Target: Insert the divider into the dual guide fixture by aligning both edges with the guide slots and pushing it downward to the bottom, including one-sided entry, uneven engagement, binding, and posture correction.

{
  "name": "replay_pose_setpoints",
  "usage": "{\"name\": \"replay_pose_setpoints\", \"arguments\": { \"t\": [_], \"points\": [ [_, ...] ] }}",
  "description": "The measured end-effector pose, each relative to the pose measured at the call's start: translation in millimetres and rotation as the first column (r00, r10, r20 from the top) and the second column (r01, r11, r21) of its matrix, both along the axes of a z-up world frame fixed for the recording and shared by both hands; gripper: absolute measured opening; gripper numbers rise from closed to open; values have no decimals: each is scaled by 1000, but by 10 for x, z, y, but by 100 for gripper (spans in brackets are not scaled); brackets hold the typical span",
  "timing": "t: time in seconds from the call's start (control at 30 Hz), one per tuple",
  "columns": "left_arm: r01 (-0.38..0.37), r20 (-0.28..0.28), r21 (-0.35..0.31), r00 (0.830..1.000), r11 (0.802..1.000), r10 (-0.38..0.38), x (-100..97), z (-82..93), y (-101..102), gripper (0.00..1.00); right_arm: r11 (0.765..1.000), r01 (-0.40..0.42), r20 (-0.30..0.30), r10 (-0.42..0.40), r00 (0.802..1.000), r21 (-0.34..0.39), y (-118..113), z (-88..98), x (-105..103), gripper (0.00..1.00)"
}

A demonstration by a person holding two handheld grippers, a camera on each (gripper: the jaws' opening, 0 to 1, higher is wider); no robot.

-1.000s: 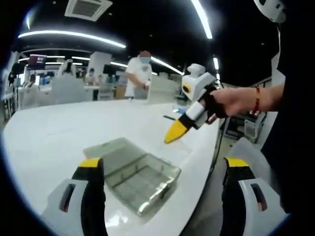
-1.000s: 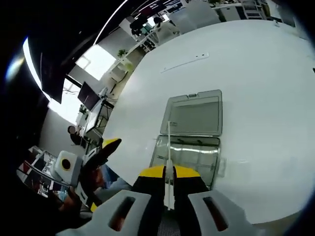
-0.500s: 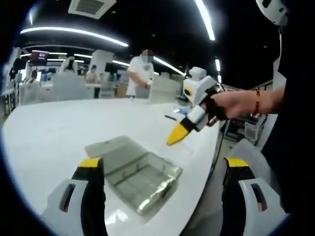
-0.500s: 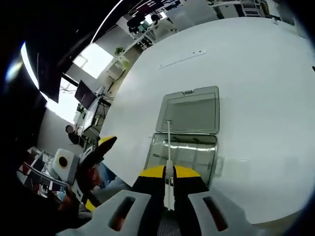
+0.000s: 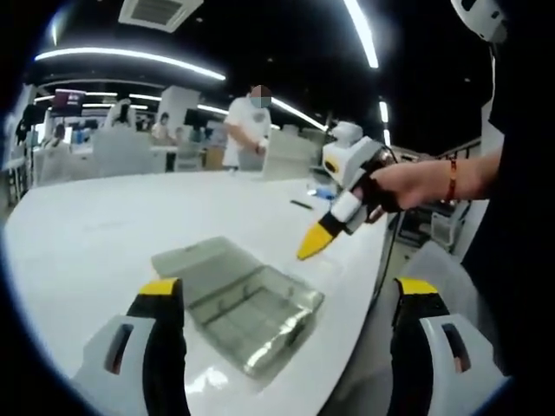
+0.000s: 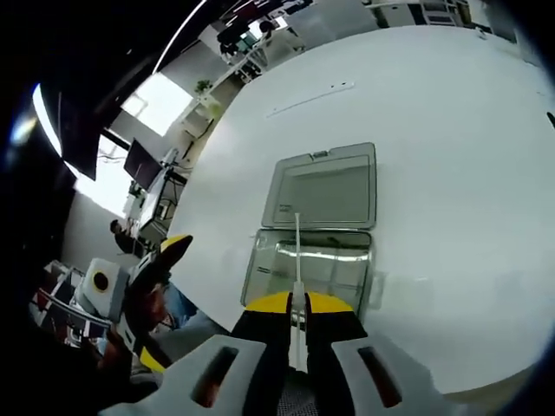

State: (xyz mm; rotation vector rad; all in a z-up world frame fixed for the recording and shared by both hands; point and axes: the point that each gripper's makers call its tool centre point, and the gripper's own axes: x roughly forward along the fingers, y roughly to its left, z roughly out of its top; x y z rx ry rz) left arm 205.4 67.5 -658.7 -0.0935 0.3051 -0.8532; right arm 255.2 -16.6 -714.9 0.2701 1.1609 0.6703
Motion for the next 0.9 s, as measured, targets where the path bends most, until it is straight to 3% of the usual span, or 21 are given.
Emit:
{"name": "replay_pose_setpoints", "arguments": {
  "t": [0.9],
  "points": [
    [17, -24, 7, 1000, 1000, -17, -9, -77, -5, 97, 999, -15, -20, 14, 1000, -34, 49, -167, 26, 0]
  ]
}}
